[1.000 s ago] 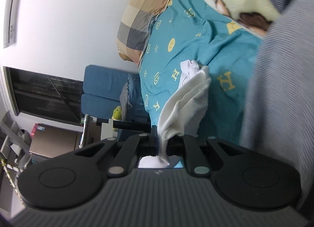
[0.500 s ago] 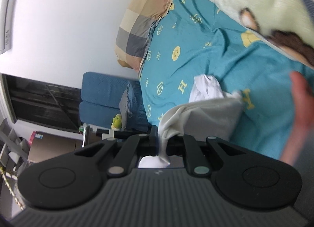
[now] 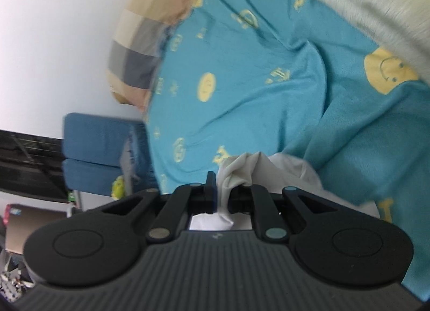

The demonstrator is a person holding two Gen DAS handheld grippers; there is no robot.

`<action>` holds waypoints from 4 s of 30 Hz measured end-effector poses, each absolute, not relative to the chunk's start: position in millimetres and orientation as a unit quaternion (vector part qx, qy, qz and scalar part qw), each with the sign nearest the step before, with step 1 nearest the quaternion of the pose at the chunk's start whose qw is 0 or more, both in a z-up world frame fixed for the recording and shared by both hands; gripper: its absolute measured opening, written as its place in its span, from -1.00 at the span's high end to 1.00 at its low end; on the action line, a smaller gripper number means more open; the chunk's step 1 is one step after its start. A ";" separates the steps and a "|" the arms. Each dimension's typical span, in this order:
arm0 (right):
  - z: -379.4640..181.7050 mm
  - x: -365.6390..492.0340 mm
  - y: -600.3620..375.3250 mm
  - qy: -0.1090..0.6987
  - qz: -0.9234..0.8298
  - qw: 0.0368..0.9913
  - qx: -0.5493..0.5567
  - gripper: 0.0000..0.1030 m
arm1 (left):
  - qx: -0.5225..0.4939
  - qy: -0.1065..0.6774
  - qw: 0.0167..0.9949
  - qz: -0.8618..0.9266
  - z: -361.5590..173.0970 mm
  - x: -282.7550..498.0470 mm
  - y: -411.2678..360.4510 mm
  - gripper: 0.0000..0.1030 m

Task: Fold clothes

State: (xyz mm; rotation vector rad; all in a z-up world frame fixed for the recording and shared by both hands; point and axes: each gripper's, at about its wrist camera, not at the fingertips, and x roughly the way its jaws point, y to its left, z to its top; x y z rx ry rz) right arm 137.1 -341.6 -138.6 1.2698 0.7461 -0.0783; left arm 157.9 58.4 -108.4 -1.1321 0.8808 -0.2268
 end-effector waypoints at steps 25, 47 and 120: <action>-151.6 165.1 -318.9 0.317 0.035 0.832 0.454 -0.64 | -0.262 0.323 0.899 -0.136 -109.5 170.3 25.5 -0.50; -145.4 159.7 -257.5 0.328 0.060 0.937 0.100 -0.44 | -0.094 0.370 0.918 -0.104 -145.5 160.2 2.0 -0.41; -204.5 62.3 -286.6 0.327 -0.006 0.675 0.662 0.37 | -0.588 0.391 0.693 -0.145 -179.1 84.2 85.5 0.55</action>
